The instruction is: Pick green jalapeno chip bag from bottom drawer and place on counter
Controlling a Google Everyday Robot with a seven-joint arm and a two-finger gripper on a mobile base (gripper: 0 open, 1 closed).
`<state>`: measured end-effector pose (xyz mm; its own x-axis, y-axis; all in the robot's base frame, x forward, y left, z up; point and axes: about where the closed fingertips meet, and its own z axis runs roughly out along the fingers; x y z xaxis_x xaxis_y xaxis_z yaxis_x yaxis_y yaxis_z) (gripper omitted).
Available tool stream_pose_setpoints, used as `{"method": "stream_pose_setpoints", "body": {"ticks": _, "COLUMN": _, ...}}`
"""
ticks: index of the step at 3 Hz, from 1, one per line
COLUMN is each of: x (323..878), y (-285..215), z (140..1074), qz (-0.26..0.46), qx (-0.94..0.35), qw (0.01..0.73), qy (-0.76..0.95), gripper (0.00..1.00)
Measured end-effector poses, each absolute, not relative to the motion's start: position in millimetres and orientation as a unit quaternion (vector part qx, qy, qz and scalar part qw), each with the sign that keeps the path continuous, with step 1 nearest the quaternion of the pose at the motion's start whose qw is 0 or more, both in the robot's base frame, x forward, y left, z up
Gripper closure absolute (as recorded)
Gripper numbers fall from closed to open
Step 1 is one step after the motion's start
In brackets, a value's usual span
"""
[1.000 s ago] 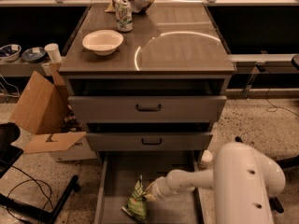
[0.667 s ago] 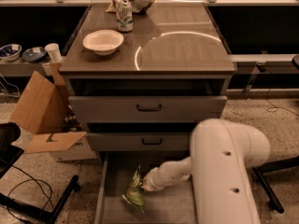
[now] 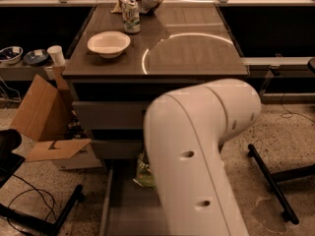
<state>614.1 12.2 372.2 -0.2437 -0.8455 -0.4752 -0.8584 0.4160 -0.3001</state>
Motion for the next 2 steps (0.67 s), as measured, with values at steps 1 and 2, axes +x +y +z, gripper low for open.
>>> {"method": "stream_pose_setpoints", "body": {"ticks": 1, "x": 588.7, "y": 79.3, "z": 464.7, "qz": -0.023, "qx": -0.572, "qw": 0.325, "qy": 0.753, "gripper": 1.00}}
{"method": "stream_pose_setpoints", "body": {"ticks": 2, "x": 588.7, "y": 79.3, "z": 464.7, "qz": -0.023, "qx": -0.572, "qw": 0.325, "qy": 0.753, "gripper": 1.00}}
